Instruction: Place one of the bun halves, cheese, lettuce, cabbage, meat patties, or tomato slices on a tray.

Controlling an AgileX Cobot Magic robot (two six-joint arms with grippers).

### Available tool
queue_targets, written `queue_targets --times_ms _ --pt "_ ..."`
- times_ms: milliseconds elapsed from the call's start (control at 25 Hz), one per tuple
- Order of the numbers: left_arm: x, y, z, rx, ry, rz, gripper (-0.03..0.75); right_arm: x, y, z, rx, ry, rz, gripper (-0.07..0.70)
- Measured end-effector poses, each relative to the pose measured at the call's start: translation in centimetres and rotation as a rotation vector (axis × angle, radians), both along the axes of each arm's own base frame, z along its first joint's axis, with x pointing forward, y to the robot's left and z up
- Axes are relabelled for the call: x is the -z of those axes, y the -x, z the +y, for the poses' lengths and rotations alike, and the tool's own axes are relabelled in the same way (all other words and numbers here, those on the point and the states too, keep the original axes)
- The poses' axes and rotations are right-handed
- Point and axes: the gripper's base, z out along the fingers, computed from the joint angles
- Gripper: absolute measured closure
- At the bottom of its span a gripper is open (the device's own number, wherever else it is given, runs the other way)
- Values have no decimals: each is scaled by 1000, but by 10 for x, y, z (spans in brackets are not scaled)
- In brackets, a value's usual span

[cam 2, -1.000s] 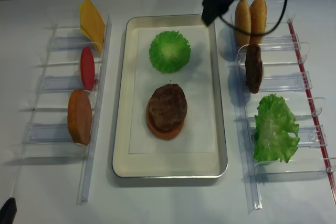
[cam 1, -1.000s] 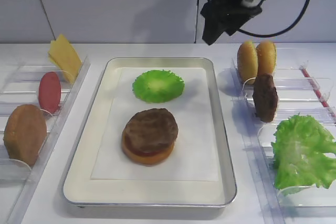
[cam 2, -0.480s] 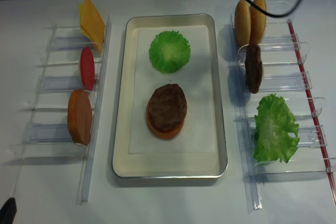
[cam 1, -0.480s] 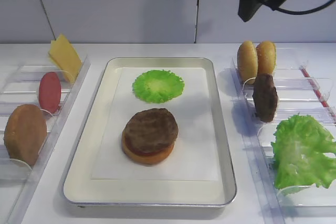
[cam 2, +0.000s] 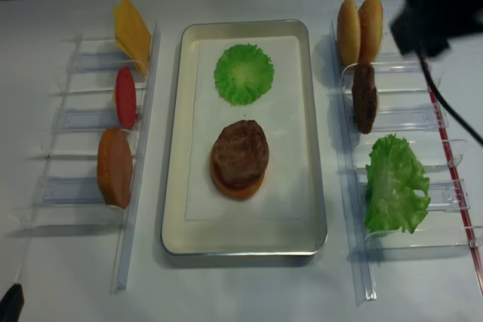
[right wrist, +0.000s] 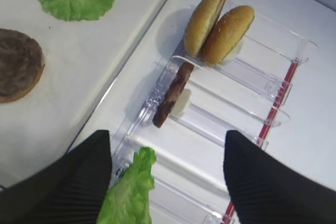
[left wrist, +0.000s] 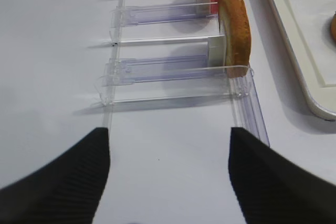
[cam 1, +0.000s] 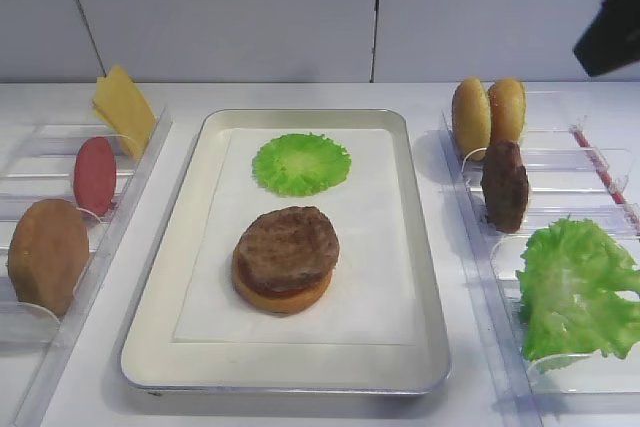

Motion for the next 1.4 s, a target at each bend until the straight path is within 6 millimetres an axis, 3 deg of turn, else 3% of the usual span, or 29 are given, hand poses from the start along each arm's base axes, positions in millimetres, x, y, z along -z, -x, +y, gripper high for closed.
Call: queue_targets --times_ms 320,720,1160,1400 --pt "0 0 0 0 0 0 244 29 88 -27 96 -61 -45 139" --pt "0 0 0 0 0 0 244 69 168 -50 120 -118 -172 139" --pt "0 0 0 0 0 0 244 100 219 -66 115 -171 -348 139" --pt "0 0 0 0 0 0 244 111 224 -67 116 -160 -333 139"
